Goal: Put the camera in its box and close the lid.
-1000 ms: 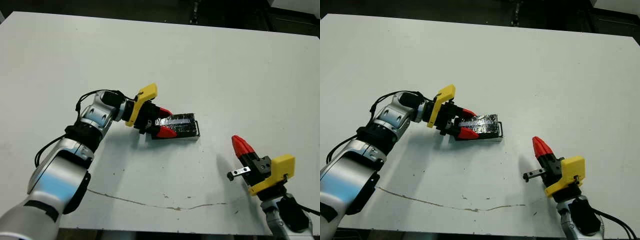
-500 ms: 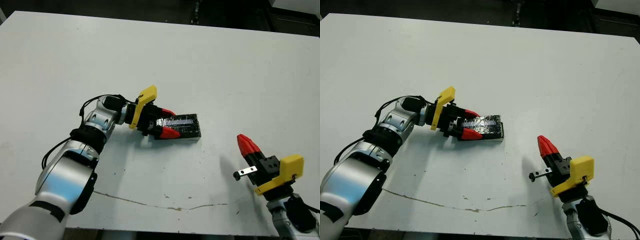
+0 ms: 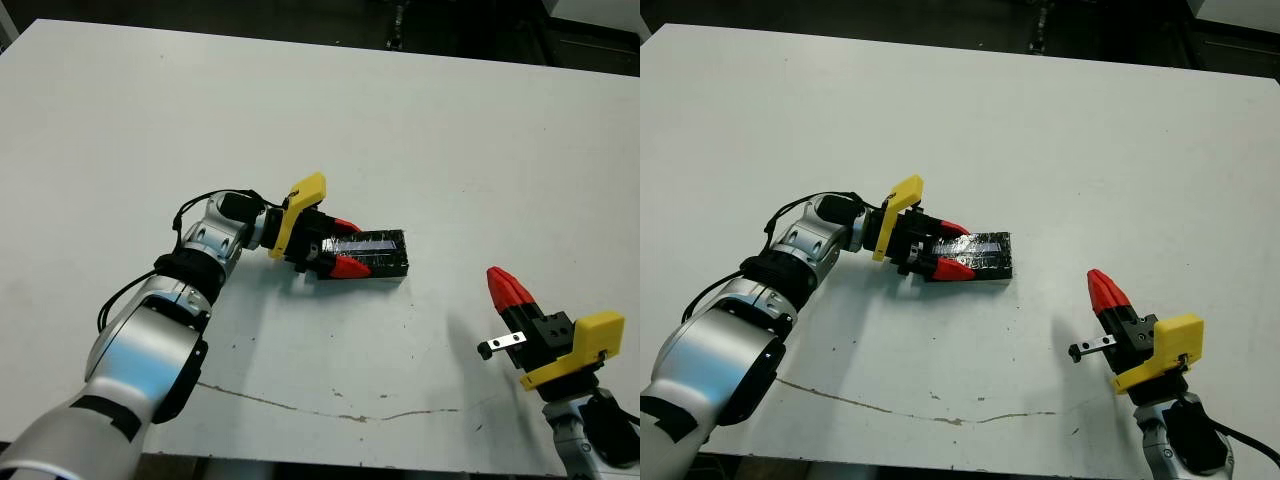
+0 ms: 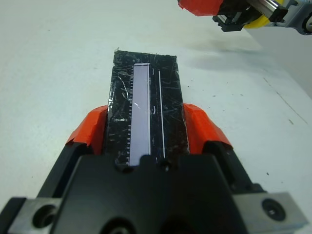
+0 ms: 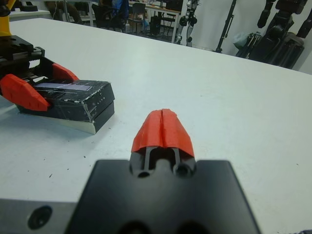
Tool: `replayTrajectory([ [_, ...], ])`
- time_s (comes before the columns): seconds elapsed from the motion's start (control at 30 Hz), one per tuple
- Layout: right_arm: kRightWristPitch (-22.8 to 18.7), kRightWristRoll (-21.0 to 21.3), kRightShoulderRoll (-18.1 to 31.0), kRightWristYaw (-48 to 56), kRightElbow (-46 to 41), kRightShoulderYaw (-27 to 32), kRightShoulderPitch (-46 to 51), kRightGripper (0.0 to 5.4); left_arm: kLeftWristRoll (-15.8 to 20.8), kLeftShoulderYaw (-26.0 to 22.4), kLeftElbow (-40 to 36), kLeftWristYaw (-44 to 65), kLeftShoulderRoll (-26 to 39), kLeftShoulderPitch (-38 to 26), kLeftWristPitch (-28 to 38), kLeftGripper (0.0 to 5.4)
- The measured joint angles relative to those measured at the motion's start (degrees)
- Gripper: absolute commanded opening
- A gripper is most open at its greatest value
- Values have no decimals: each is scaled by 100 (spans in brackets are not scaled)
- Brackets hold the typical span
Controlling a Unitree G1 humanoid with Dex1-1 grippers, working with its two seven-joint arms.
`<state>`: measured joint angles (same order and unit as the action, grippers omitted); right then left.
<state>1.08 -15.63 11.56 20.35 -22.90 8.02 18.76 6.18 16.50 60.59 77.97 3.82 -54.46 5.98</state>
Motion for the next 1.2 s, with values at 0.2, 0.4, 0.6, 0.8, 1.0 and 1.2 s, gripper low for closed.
replayTrajectory([
  [0.2, 7, 11, -1, -25, 0, 0, -4, 0, -23, 16, 133, 72, -27, -116, -49, 312],
  [0.4, 7, 38, -4, -28, 0, -2, -14, 0, -94, 46, 189, 110, -46, -195, -71, 312],
  [0.6, -2, 82, -5, -133, -21, -6, -19, 0, -109, 69, 209, 164, -51, -266, -211, 312],
  [0.8, -2, 129, -7, -237, -65, -5, -25, 0, -173, 173, 216, 217, -53, -407, -448, 312],
  [1.0, -1, 125, -7, -328, -62, 149, -70, 0, -230, 225, 216, 224, -58, -471, -568, 312],
  [1.2, 0, 113, -7, -336, -59, 242, -147, 0, -296, 280, 216, 224, -69, -529, -668, 312],
])
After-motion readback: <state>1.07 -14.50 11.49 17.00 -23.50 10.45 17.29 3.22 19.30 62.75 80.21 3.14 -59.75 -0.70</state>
